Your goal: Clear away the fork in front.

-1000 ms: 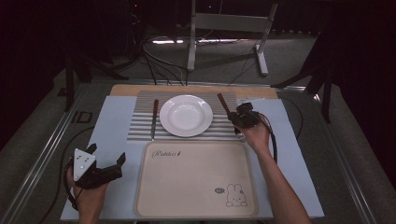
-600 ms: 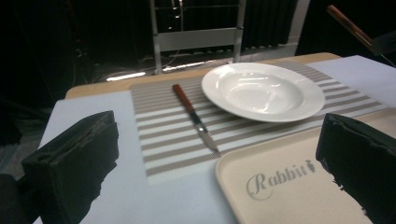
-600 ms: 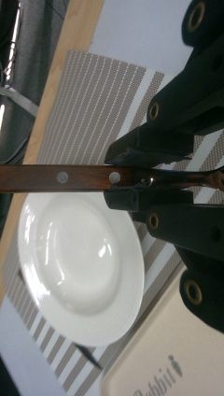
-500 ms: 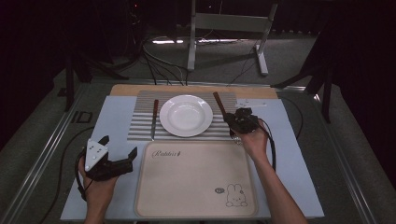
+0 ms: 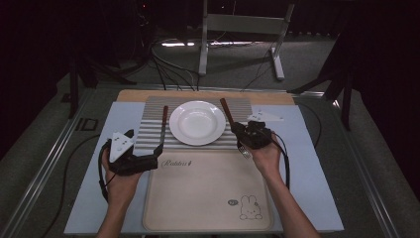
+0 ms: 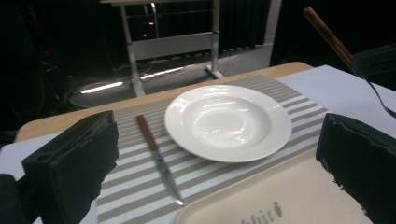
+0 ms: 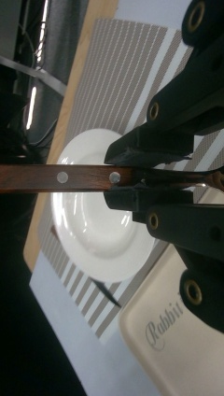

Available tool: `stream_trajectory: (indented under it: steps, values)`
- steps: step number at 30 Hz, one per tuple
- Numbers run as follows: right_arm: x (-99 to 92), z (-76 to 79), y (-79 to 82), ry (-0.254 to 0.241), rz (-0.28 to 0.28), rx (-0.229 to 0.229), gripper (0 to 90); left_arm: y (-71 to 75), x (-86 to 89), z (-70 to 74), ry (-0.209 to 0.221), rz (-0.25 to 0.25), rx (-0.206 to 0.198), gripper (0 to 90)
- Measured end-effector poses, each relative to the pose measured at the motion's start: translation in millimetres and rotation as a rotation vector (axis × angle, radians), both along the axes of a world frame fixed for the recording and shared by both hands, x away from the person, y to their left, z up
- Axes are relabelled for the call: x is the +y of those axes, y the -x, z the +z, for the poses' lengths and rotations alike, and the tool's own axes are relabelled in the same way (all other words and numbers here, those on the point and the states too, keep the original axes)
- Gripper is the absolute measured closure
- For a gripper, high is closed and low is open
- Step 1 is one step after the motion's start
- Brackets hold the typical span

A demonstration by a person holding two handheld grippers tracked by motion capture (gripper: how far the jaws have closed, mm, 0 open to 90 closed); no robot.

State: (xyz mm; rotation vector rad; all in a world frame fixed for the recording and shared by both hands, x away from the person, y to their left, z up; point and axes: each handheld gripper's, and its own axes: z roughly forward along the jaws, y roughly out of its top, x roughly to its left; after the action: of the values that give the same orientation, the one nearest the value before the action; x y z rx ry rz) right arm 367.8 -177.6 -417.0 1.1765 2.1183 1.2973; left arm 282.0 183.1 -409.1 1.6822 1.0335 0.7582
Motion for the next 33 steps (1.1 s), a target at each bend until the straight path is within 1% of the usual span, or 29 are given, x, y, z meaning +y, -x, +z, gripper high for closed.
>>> stream_trajectory:
  steps: [2,4,7,9,13,16,19,21,23,27,29,30,33]
  values:
    - [2.3,1.4,4.0,-0.012,0.007,-0.009,78.2,-4.4,-5.8,1.5,0.002,-0.010,0.003,0.0]
    - [5.6,2.2,8.1,-0.018,0.014,-0.018,78.2,-8.7,-11.0,3.6,0.018,-0.022,0.004,0.0]
    - [11.6,2.5,13.9,-0.019,0.033,-0.035,78.2,-15.0,-18.9,7.6,0.029,-0.040,0.004,0.0]
    - [15.6,2.7,17.3,-0.029,0.043,-0.040,78.2,-19.2,-24.9,9.6,0.026,-0.049,0.004,0.1]
    - [24.6,2.7,23.9,-0.037,0.066,-0.059,78.2,-26.9,-37.2,11.9,0.036,-0.078,0.015,1.5]
    - [32.0,2.4,28.6,-0.038,0.083,-0.073,78.2,-32.0,-46.1,12.6,0.047,-0.096,0.032,3.7]
    - [39.0,3.0,32.8,-0.044,0.100,-0.084,78.2,-36.0,-55.8,13.8,0.044,-0.120,0.050,10.1]
    - [42.5,3.3,34.8,-0.050,0.106,-0.092,78.2,-37.9,-62.9,15.0,0.061,-0.131,0.058,15.0]
    - [46.0,3.5,36.6,-0.055,0.111,-0.098,78.2,-40.2,-69.8,16.2,0.073,-0.142,0.064,17.6]
    - [52.5,3.3,39.0,-0.063,0.118,-0.108,78.2,-45.3,-81.5,18.5,0.112,-0.170,0.083,26.3]
    - [55.6,3.3,40.4,-0.064,0.123,-0.113,78.2,-47.9,-86.9,18.9,0.133,-0.175,0.094,34.0]
    - [57.3,3.2,41.3,-0.066,0.124,-0.117,78.2,-49.0,-89.1,18.7,0.145,-0.185,0.098,38.7]
    - [61.7,3.4,44.2,-0.074,0.127,-0.127,78.2,-51.9,-96.0,17.0,0.166,-0.200,0.116,46.2]
